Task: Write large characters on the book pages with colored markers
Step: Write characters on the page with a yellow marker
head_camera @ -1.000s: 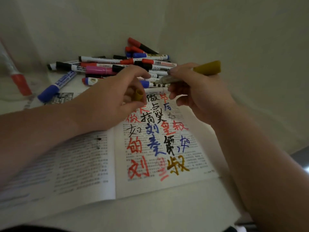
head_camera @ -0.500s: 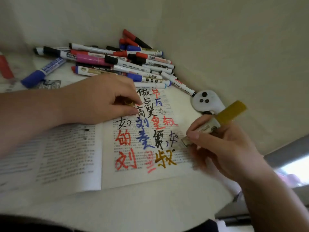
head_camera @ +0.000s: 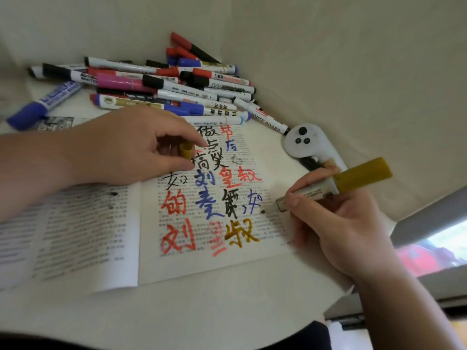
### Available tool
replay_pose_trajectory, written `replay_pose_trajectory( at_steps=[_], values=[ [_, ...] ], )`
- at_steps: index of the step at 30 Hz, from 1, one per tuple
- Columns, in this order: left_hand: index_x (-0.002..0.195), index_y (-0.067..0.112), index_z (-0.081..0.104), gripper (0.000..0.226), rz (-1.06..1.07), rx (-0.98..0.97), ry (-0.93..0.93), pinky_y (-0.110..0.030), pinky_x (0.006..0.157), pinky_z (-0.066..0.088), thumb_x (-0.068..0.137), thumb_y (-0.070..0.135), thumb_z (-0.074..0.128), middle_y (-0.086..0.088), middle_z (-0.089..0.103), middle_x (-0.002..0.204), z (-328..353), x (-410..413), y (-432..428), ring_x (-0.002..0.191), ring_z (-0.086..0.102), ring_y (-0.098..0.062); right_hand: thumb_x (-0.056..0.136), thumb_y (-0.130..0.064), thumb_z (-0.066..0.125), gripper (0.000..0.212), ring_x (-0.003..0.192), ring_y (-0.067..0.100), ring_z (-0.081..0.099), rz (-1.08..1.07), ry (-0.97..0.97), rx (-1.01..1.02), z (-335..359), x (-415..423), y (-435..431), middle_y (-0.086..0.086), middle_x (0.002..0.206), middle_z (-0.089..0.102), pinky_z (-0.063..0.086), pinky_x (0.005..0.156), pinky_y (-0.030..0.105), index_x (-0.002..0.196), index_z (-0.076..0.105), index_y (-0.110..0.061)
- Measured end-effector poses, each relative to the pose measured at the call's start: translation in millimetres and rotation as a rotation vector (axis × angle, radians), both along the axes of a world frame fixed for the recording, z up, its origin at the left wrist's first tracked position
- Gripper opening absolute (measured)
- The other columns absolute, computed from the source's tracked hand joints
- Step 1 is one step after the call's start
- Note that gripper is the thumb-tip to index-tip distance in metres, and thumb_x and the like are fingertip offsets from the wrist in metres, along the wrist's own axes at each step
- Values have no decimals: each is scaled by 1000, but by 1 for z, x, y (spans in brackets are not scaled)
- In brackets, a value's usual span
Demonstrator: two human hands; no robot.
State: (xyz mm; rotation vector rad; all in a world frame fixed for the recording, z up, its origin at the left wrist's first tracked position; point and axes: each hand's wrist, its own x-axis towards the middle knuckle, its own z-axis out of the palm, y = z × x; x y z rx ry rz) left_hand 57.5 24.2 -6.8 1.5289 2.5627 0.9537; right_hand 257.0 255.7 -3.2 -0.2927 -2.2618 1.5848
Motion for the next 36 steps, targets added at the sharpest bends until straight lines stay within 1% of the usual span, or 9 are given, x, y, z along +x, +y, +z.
replay_pose_trajectory(
  at_steps=[6,9,12,15,19,22,25,30,36],
  values=[
    [116,47,67,50,18,11,-18,-37,85,54,69,61,62,27,68,98,1,2,0,93,62,0,74,-20,73,8,45,21,52,44,-34,5,0,1,2,7,54,61,44,47,31,78,69,-14],
    [116,47,67,49,9,17,-17,-28,82,53,69,60,63,30,66,96,1,2,0,93,61,6,74,-14,73,5,49,12,52,146,-41,-13,3,4,2,2,57,63,42,48,23,77,70,-13],
    [115,44,68,48,6,16,-15,-22,81,51,70,58,64,30,66,95,1,2,0,93,61,7,70,-20,76,15,45,13,45,113,-45,-16,1,2,4,2,54,56,37,45,21,78,68,-11],
    [115,43,69,47,7,-2,-3,-26,81,52,71,59,65,29,66,96,2,2,0,93,62,3,68,-18,75,14,43,15,42,130,-55,-39,0,1,5,4,52,52,34,43,20,74,66,-11],
    [114,42,70,47,6,-13,-4,-34,82,54,72,61,63,27,67,96,2,2,0,92,62,0,74,-12,71,5,41,12,42,112,-32,-135,0,1,4,3,51,54,34,42,18,74,67,-9],
    [114,42,70,46,9,-6,-6,-34,82,54,72,59,64,27,67,95,2,2,0,91,62,1,74,-24,76,14,44,9,46,99,-39,-6,-1,-1,5,1,54,57,37,45,18,78,68,-14],
    [115,42,69,46,7,-7,-5,-35,81,54,72,59,65,27,66,95,3,3,0,91,62,1,67,-37,73,26,43,12,44,55,-30,4,-3,-2,7,1,53,55,36,45,21,79,67,-15],
    [116,42,69,48,7,-1,-25,-33,84,54,71,57,65,29,66,97,3,3,-1,93,62,2,58,-31,73,23,49,21,38,103,-54,-86,-2,0,7,14,60,49,31,46,23,70,64,-13],
    [117,39,70,47,4,-1,-19,-29,80,54,72,55,67,26,67,95,2,3,-1,93,63,-1,69,-21,76,14,43,15,39,116,-31,-81,-2,-1,6,0,50,50,32,44,19,75,65,-12]
  ],
)
